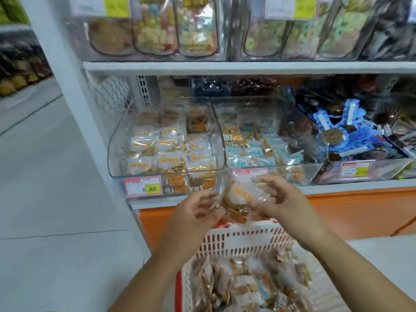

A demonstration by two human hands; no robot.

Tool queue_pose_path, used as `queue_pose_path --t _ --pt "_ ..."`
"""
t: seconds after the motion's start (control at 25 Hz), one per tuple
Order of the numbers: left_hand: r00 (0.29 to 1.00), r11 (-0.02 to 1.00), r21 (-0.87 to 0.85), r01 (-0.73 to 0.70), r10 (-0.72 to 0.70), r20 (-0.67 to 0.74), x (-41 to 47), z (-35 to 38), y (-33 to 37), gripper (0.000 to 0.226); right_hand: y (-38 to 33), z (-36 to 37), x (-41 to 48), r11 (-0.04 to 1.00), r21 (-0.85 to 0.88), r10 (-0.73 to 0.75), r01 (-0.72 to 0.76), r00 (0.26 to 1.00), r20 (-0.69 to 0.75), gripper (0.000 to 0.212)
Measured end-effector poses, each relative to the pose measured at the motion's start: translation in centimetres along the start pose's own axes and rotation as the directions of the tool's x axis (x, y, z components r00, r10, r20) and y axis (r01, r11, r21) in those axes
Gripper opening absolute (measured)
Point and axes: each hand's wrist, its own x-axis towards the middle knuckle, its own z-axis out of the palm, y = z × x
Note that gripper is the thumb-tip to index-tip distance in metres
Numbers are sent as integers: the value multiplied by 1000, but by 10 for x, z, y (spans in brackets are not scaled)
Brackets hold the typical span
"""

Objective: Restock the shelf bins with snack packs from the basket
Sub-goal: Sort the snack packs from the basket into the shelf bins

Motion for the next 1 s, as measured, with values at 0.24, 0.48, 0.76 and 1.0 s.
queue_pose_path --t 0.24,0.48,0.76,1.0 --pt "932 941 289 -176 253 -258 43 -100 26 40 -103 36 90 934 -229 -291 275 956 -39 37" --pt "926 928 348 -136 244 -288 57 -128 -1 60 -123 81 221 462 -854 -335 241 939 84 38" --pt "934 917 380 -122 236 -270 66 -138 -11 68 -111 108 278 334 -916 -40 223 974 223 28" --pt "941 910 396 -124 235 -243 65 -140 -12 64 -127 97 289 102 -933 53 344 935 350 52"
